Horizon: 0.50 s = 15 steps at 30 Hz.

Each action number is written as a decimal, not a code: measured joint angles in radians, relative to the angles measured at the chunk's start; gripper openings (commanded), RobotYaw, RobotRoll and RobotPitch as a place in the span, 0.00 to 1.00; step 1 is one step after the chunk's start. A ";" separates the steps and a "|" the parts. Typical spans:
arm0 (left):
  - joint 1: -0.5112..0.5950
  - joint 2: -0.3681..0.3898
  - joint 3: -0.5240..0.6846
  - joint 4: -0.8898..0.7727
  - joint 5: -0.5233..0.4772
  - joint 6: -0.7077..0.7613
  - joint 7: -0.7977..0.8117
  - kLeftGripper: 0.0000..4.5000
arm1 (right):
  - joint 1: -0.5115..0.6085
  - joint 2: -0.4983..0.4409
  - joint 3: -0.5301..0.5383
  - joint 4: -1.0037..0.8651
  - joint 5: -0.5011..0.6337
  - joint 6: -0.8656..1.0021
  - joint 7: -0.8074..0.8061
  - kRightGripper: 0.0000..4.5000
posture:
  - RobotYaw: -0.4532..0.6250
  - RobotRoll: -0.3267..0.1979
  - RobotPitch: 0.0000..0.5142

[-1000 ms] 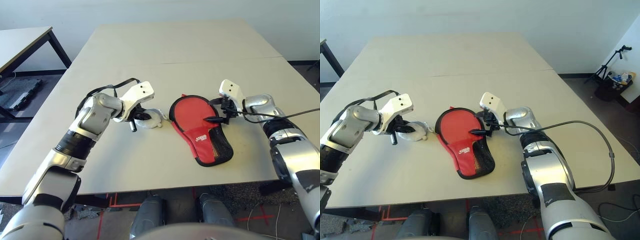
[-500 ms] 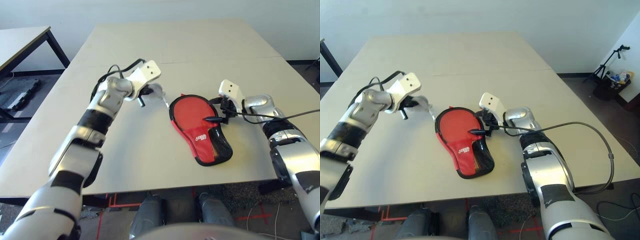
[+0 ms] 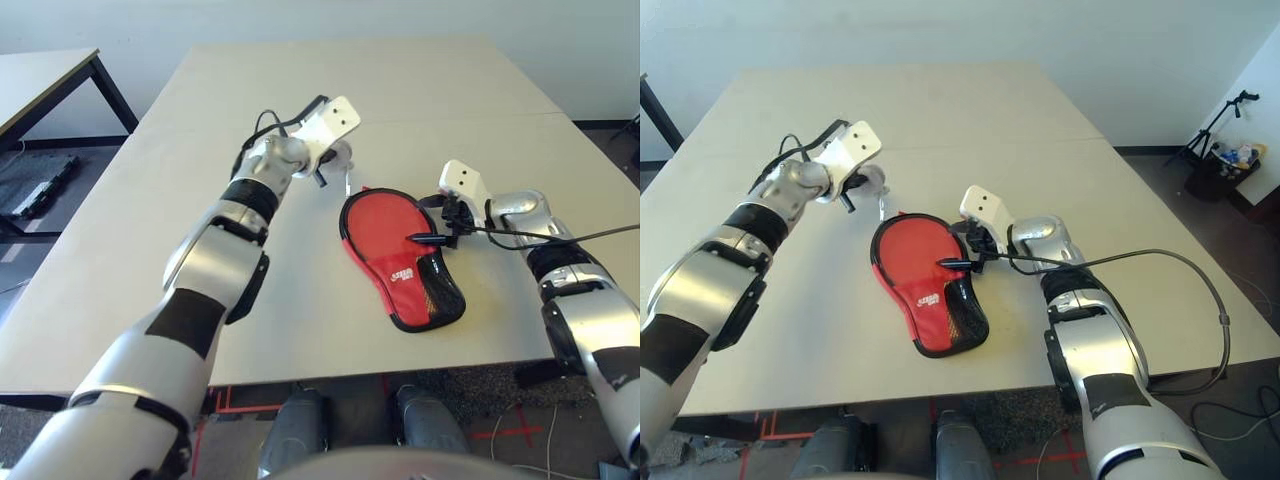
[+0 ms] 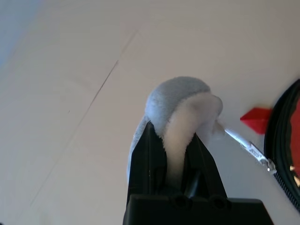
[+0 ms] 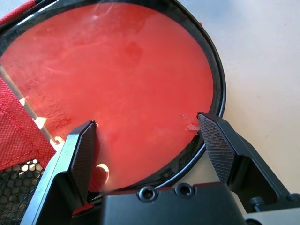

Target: Store the ping-pong paddle in its case and zip it.

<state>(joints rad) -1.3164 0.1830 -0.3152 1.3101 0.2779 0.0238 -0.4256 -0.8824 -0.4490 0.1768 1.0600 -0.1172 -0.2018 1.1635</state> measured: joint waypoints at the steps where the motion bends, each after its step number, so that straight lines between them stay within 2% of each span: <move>1: -0.008 -0.017 0.001 0.007 0.001 -0.001 0.009 0.04 | 0.002 -0.001 -0.002 -0.005 0.000 0.002 0.000 1.00 | 0.39 0.62 0.07; 15: -0.038 -0.159 0.014 0.049 0.046 -0.017 0.062 0.04 | 0.054 -0.006 -0.015 -0.101 0.006 0.044 -0.005 1.00 | 0.34 0.62 0.07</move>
<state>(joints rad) -1.3542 0.0239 -0.3009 1.3593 0.3234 0.0064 -0.3636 -0.8284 -0.4545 0.1621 0.9594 -0.1112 -0.1582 1.1584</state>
